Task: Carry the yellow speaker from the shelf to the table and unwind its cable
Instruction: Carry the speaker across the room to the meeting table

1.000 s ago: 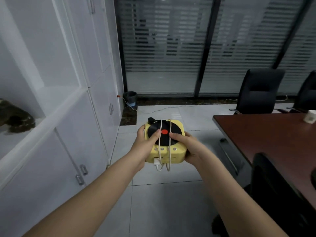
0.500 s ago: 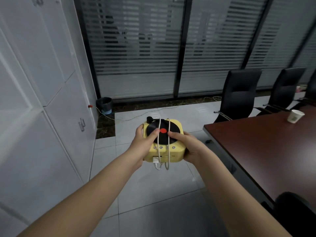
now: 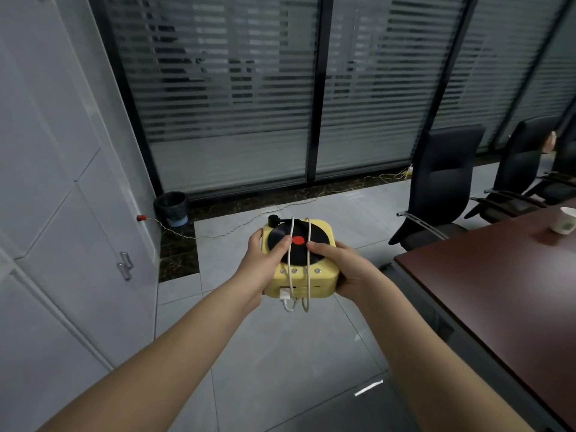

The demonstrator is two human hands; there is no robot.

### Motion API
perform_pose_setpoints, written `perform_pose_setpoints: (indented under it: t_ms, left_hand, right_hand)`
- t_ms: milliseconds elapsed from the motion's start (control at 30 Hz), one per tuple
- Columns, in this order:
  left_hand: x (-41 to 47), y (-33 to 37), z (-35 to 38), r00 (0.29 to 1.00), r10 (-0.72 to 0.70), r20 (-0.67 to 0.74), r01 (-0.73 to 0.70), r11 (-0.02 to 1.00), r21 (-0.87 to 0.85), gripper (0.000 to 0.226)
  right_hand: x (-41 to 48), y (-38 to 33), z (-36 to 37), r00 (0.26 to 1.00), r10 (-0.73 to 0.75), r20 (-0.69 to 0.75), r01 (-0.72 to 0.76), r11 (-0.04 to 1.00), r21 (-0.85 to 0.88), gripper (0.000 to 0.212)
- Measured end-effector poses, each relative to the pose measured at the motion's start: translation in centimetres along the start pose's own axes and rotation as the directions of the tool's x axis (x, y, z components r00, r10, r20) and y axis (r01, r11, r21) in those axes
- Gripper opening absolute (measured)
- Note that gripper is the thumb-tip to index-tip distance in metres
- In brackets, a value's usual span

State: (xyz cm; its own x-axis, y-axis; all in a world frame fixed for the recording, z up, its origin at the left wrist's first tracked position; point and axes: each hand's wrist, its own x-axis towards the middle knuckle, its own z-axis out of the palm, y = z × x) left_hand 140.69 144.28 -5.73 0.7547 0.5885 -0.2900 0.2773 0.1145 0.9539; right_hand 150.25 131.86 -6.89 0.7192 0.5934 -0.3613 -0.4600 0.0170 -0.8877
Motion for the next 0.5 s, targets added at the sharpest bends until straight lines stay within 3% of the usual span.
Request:
perform_pose_setpoints:
  t_ms: [367, 500]
  left_hand:
    - [17.4, 4.3, 2.2, 1.000, -0.009, 0.013, 0.008, 1.000, 0.009, 0.060]
    - [23.1, 6.1, 2.9, 1.000, -0.016, 0.022, 0.016, 1.000, 0.002, 0.061]
  right_hand:
    - [16.9, -5.9, -1.2, 0.999, -0.014, -0.032, 0.014, 1.000, -0.013, 0.063]
    - [22.3, -8.3, -1.6, 0.999, -0.009, -0.042, 0.008, 1.000, -0.016, 0.064]
